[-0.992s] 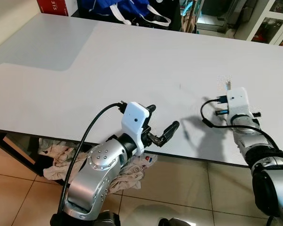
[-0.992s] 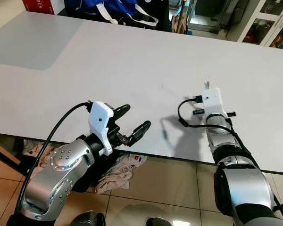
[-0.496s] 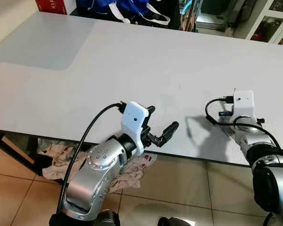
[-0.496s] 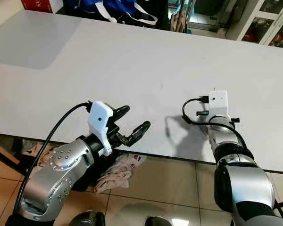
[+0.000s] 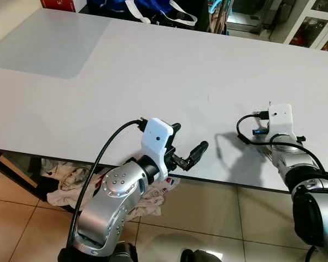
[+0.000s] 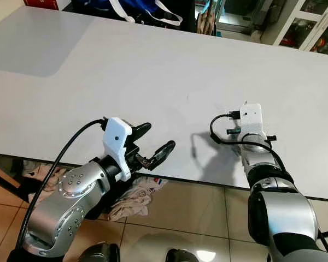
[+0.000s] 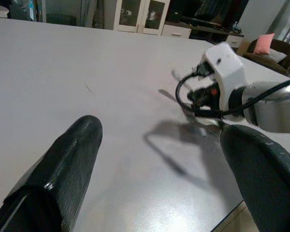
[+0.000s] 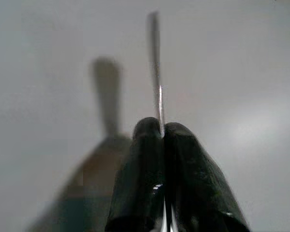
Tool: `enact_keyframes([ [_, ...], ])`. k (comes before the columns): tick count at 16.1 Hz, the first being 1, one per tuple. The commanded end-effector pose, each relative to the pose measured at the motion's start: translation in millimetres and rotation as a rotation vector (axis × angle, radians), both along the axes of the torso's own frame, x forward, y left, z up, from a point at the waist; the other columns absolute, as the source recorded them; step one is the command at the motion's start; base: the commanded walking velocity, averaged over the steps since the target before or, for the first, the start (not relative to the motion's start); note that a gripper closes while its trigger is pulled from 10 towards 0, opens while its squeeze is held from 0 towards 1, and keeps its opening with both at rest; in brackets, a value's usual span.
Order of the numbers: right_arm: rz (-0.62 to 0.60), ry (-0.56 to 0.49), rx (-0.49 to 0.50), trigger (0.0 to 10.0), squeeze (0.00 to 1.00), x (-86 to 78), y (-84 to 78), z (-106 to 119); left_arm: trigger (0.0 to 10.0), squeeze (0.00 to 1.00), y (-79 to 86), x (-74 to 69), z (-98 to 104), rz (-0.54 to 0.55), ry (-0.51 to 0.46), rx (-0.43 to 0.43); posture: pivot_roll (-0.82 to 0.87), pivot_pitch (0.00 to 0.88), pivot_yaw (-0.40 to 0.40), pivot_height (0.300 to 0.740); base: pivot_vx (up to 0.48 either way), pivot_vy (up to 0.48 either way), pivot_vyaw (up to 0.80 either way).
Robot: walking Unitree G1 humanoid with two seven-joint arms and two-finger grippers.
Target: Setting the table
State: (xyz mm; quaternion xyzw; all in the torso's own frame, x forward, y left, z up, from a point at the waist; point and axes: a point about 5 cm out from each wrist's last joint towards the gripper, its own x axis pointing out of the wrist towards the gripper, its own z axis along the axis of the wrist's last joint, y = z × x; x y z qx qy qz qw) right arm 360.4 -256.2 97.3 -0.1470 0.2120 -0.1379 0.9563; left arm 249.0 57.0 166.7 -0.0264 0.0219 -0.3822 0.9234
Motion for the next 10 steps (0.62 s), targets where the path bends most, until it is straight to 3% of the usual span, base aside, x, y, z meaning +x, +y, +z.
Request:
enact_keyframes([
  [1,-0.024,0.088,-0.005,10.0,0.93,-12.5,-5.5,-18.6,10.0,0.00,-3.0,-2.7,4.1,-0.012,-0.012,-0.004,0.08,0.159,-0.067,0.740,0.000,0.000,0.00],
  [3,-0.028,0.088,-0.007,10.0,1.00,-12.5,-5.6,-18.6,10.0,0.00,-2.8,-2.2,3.9,-0.014,-0.012,-0.003,0.09,0.159,-0.068,0.740,0.000,0.000,0.00],
  [10,-0.042,0.074,-0.022,10.0,1.00,-11.3,-8.1,-15.1,10.0,0.00,-3.4,-0.9,3.7,-0.017,-0.014,0.001,0.08,0.157,-0.070,0.740,0.000,0.000,0.00],
])
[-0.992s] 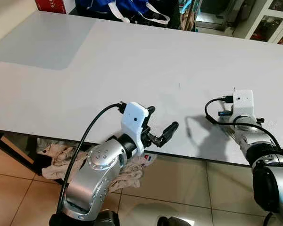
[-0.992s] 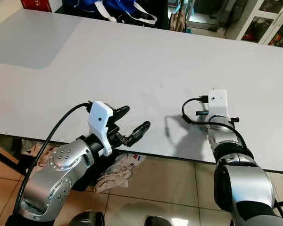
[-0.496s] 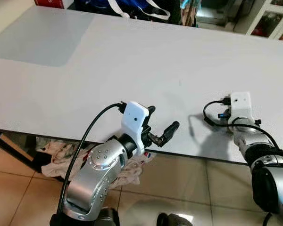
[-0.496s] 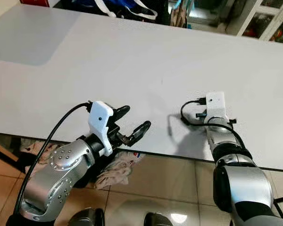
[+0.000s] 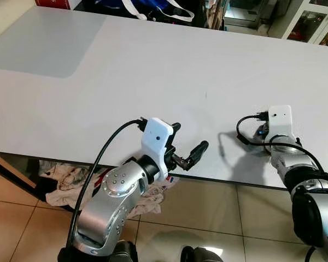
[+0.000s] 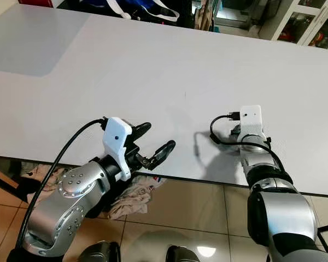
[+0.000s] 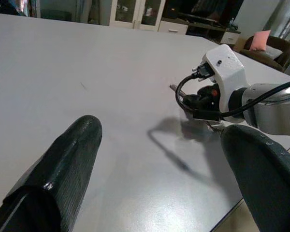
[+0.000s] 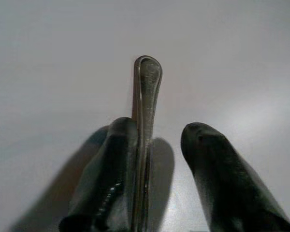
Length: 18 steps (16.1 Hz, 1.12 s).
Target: Setting the table
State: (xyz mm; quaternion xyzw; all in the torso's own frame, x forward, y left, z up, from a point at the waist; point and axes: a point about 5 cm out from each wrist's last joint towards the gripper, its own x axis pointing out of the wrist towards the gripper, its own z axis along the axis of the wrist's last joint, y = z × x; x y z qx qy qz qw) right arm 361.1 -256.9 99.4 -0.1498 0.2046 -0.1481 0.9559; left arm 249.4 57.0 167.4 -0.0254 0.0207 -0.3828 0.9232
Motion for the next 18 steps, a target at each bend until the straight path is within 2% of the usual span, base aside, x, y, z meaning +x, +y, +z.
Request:
enact_keyframes([
  [1,-0.021,0.088,-0.019,10.0,1.00,-11.4,-7.4,-16.1,10.0,0.00,-3.6,-1.1,3.2,-0.016,-0.013,0.000,0.08,0.155,-0.071,0.740,0.000,0.000,0.00],
  [5,0.019,0.068,-0.057,10.0,1.00,-6.5,-4.2,-9.7,10.0,0.00,-5.1,0.6,4.3,-0.012,-0.025,0.000,0.08,0.148,-0.075,0.740,0.000,0.000,0.00],
  [18,0.056,-0.031,-0.089,10.0,1.00,7.4,2.6,12.8,10.0,0.00,-6.9,5.8,-0.5,-0.001,-0.051,0.023,0.06,0.112,-0.078,0.740,0.000,0.000,0.00],
])
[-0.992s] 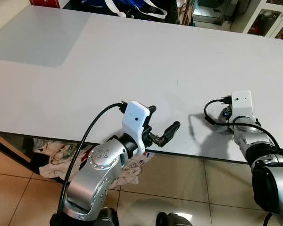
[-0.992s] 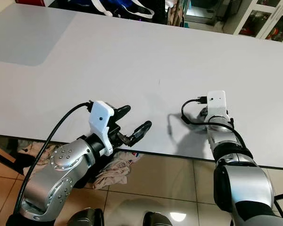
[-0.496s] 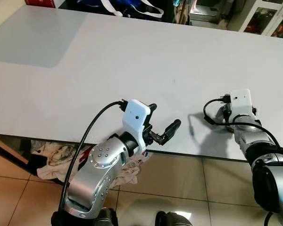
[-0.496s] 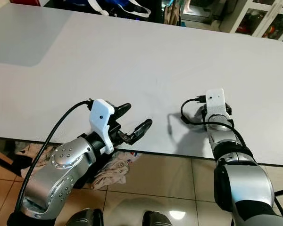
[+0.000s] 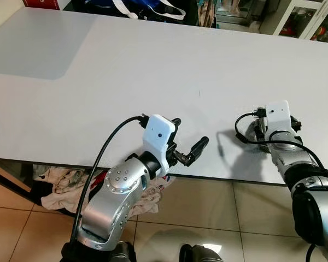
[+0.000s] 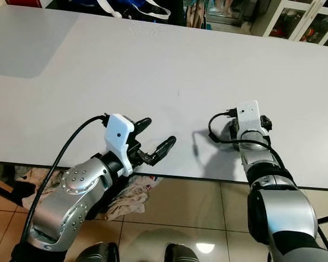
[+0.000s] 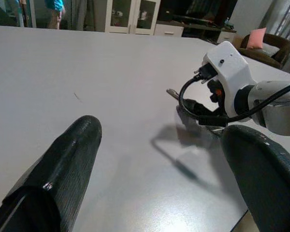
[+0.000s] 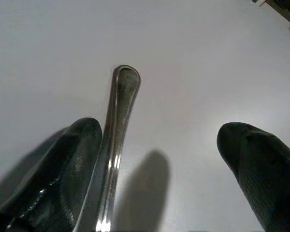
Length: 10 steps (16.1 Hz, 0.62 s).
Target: Setting the table
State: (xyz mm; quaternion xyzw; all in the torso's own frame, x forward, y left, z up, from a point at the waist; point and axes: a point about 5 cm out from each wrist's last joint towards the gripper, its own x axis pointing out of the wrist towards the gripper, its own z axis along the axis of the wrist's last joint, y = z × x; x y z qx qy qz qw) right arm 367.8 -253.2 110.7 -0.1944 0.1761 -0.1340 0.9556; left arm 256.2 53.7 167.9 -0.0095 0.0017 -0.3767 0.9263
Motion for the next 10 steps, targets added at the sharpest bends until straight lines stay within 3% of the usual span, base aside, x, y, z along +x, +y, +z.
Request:
enact_keyframes([
  [1,0.004,-0.005,-0.003,10.0,1.00,2.4,-0.8,4.7,10.0,0.00,-4.2,-1.2,-1.9,-0.018,-0.006,0.010,0.06,0.108,-0.078,0.740,0.000,0.000,0.00],
  [4,0.005,-0.057,-0.030,10.0,1.00,8.0,-1.5,17.9,10.0,0.00,-4.8,-0.8,-5.9,-0.017,-0.018,0.028,0.06,0.101,-0.077,0.740,0.000,0.000,0.00],
  [6,0.006,-0.073,-0.035,10.0,1.00,9.7,-2.5,22.8,10.0,0.00,-7.6,-3.3,-18.6,-0.022,-0.105,0.124,0.06,0.098,-0.076,0.740,0.000,0.000,0.00],
  [7,0.005,-0.073,-0.040,10.0,1.00,9.5,-3.5,23.0,10.0,0.00,-15.3,-5.5,-25.0,-0.055,-0.207,0.223,0.07,0.098,-0.079,0.740,0.000,0.000,0.00],
  [8,0.001,-0.071,-0.045,10.0,1.00,9.1,-4.5,22.7,10.0,0.00,-22.7,-3.9,-32.4,-0.094,-0.251,0.277,0.07,0.095,-0.080,0.740,0.000,0.000,0.00],
  [10,-0.002,-0.072,-0.050,10.0,1.00,8.8,-5.5,23.0,10.0,0.00,-23.7,-0.1,-36.3,-0.116,-0.245,0.284,0.06,0.092,-0.077,0.740,0.000,0.000,0.00],
])
